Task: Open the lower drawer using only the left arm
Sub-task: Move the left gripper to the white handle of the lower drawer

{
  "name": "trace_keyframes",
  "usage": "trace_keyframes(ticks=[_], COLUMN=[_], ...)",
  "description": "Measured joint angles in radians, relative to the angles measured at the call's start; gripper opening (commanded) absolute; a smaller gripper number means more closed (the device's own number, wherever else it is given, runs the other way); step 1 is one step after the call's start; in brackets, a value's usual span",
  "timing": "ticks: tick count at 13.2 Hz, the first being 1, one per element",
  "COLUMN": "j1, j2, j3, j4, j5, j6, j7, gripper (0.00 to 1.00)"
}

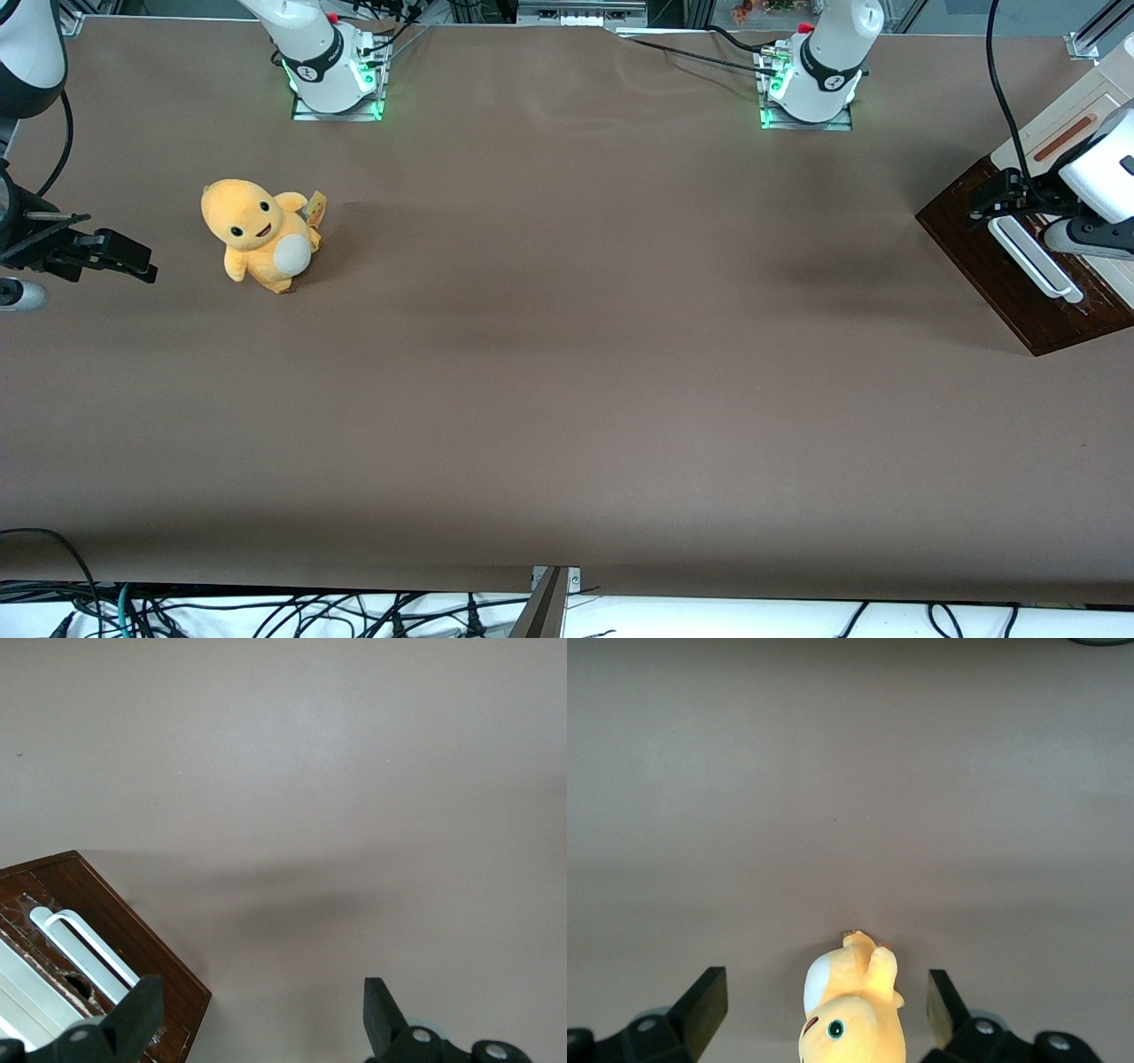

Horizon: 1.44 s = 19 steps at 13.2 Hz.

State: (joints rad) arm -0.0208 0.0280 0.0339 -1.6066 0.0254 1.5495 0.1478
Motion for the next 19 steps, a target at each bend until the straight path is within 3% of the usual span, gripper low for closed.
trace_keyframes(ticks=[5, 9, 13, 17, 19], j1=[0.002, 0.017, -0.036, -0.090, -0.094], j2=[0.019, 0.114, 0.226, 0.357, 0.420], j3=[0.006, 0.012, -0.014, -0.018, -0.018], j4=[-0.002, -0.013, -0.015, -0.015, -0.015], j5=[0.000, 0.010, 0.197, 0.472, 0.571], j6=[-0.013, -0.036, -0.067, -0.172, -0.205], j7=[-0.015, -0.209, -0.516, -0.576, -0.592], gripper=[1.00, 1.00, 1.00, 1.00, 1.00])
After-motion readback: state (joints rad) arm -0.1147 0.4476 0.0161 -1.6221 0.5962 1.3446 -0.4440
